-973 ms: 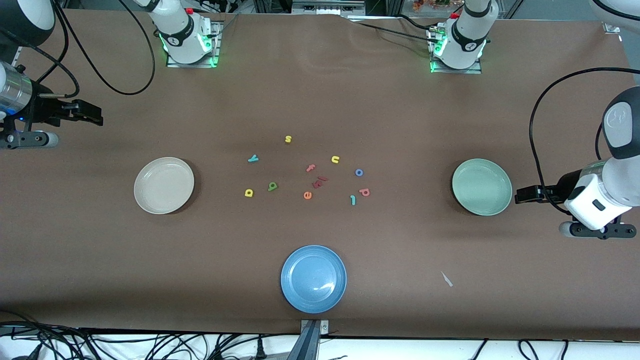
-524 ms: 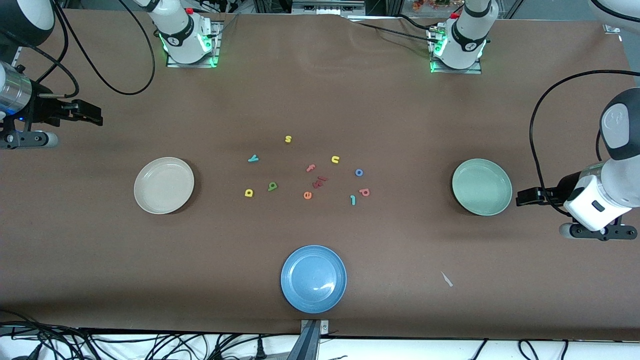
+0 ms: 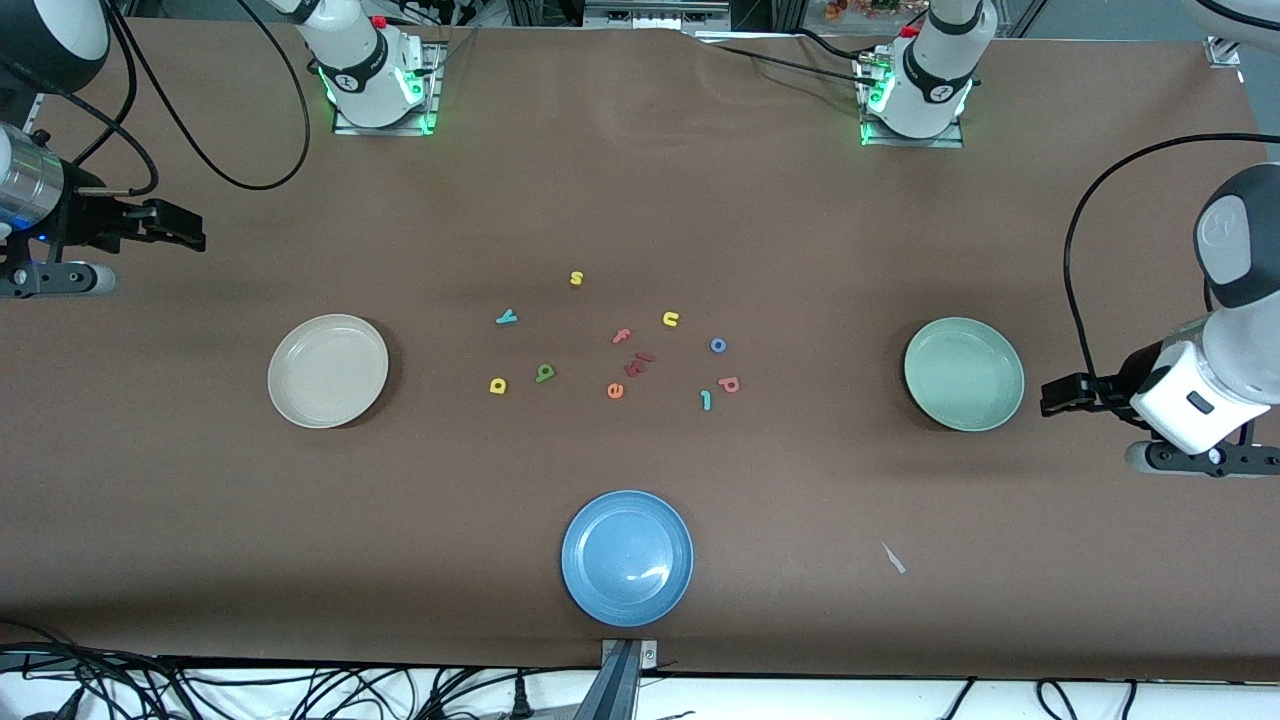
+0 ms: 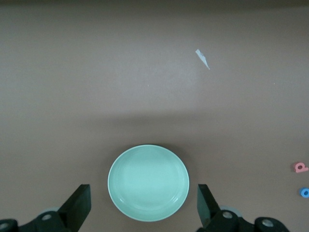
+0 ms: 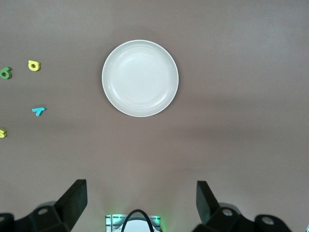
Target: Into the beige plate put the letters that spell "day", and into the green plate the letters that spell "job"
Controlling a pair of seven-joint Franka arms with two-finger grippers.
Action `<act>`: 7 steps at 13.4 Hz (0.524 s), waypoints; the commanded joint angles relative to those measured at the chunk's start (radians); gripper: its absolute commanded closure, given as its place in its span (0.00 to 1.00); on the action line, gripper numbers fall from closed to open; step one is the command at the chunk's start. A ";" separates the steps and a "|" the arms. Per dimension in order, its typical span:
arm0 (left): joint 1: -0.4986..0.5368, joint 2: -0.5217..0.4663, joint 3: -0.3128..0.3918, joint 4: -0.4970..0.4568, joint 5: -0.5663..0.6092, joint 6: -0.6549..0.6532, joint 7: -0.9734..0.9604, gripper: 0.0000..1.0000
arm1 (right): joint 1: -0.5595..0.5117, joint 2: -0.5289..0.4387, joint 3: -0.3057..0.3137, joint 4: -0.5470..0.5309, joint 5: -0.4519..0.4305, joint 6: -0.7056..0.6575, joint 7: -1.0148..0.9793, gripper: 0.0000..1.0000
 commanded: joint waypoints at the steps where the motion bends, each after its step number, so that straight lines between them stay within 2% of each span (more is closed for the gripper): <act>1: -0.010 -0.086 -0.001 -0.117 0.025 0.039 0.017 0.00 | 0.001 0.014 -0.001 0.030 0.012 -0.016 0.003 0.00; 7: -0.014 -0.074 -0.017 -0.114 0.017 -0.001 0.005 0.00 | 0.009 0.013 0.002 0.025 0.012 -0.013 0.009 0.00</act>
